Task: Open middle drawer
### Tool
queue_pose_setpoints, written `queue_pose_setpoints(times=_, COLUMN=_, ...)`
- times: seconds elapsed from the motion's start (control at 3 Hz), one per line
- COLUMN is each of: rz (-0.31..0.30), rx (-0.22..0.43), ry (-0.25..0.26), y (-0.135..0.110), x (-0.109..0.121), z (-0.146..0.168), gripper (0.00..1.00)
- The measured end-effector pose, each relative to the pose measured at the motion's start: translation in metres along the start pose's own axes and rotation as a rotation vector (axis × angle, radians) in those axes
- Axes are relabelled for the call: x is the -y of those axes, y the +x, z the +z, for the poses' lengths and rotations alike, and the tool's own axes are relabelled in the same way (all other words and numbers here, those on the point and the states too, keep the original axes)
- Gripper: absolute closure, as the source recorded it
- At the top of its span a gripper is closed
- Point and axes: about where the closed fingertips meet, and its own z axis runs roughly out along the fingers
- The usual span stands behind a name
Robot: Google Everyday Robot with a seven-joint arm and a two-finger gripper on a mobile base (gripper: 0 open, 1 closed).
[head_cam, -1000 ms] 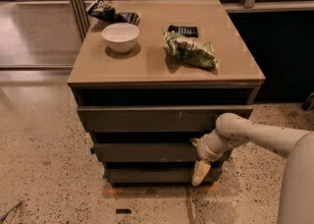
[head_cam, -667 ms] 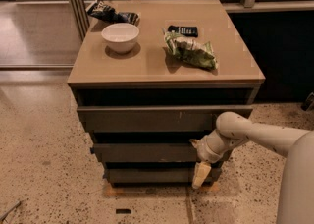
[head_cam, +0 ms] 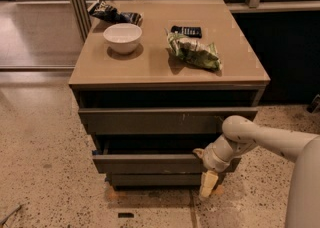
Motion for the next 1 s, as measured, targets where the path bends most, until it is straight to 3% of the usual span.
queue_pose_setpoints(times=0.33, rz=0.011, rx=0.007, ry=-0.028, y=-0.001, x=-0.023, z=-0.007, gripper=0.0)
queue_pose_setpoints(times=0.67, rz=0.032, rx=0.015, ry=-0.079, y=-0.003, x=-0.065, z=-0.015, gripper=0.0)
queue_pose_setpoints(times=1.0, rz=0.032, rx=0.015, ry=-0.08, y=-0.003, x=-0.065, z=-0.015, gripper=0.0)
